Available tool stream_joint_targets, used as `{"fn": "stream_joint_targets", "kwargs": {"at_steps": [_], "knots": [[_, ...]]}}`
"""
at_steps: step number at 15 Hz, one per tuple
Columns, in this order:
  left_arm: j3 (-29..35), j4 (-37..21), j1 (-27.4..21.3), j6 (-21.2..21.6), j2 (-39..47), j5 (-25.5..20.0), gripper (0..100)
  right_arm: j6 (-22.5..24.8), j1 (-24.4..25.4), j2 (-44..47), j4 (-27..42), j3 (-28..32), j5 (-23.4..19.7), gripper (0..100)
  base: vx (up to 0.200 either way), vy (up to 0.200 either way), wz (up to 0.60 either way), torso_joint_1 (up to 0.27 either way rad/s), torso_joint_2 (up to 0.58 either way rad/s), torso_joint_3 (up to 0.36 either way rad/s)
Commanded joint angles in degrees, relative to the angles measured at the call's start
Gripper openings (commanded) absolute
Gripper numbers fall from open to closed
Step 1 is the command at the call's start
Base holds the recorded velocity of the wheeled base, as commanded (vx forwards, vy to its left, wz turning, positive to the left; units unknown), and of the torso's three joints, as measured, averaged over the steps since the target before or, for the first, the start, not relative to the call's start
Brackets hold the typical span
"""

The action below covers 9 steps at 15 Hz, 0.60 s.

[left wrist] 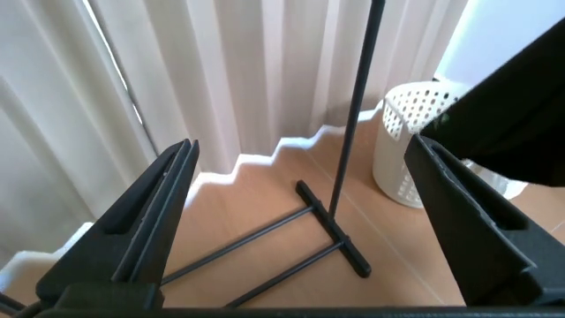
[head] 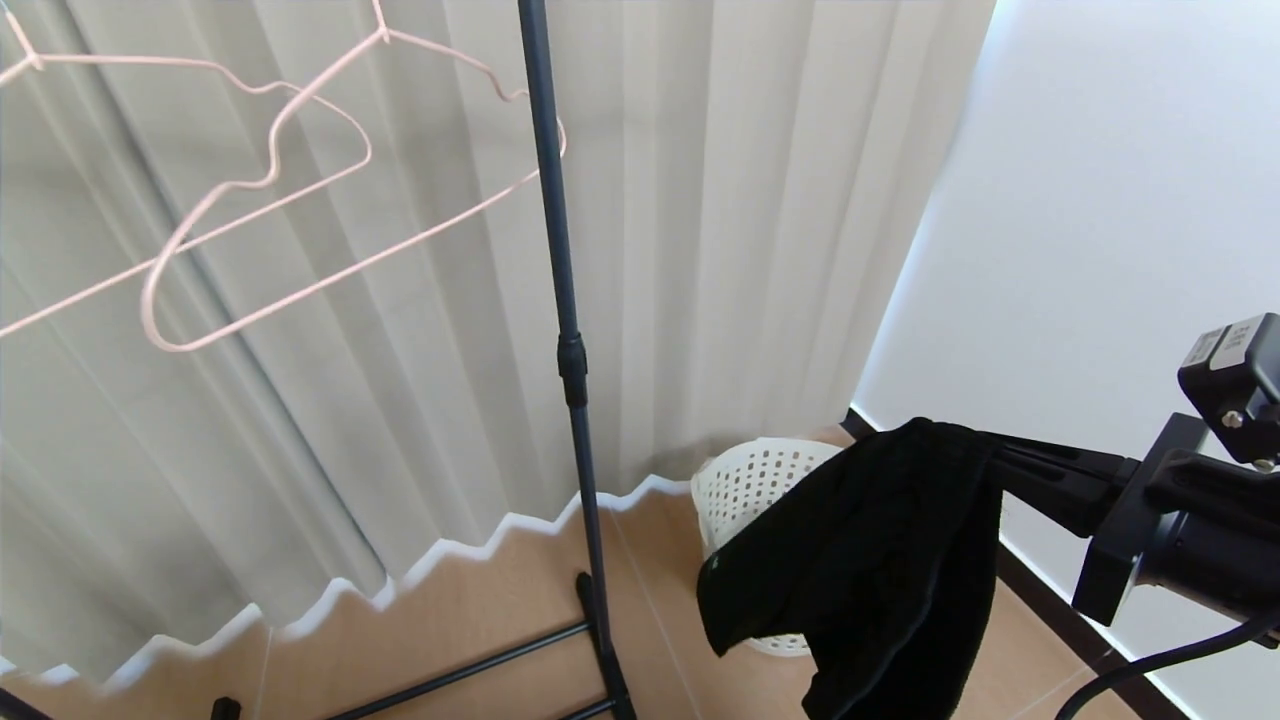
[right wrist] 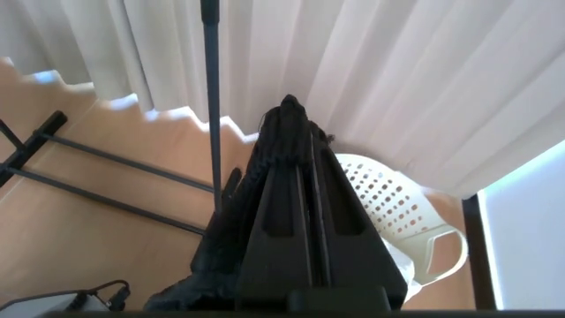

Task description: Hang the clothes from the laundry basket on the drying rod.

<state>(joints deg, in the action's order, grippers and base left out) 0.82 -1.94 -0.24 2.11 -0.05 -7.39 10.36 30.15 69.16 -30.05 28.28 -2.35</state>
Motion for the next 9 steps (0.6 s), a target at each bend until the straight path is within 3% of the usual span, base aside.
{"fn": "stream_joint_targets", "kwargs": {"at_steps": [1, 9], "knots": [[-0.03, 0.0, -0.02, 0.0, 0.05, 0.0, 100, 0.01, -0.09, 0.19, -0.01, 0.02, -0.02, 0, 0.0, 0.0, 0.0, 0.119, -0.48, -0.144], [-0.03, 0.0, -0.02, 0.0, 0.05, 0.0, 100, 0.1, -0.09, 0.19, -0.01, -0.16, -0.02, 0, 0.0, 0.0, 0.0, 0.153, -0.49, -0.294]]}}
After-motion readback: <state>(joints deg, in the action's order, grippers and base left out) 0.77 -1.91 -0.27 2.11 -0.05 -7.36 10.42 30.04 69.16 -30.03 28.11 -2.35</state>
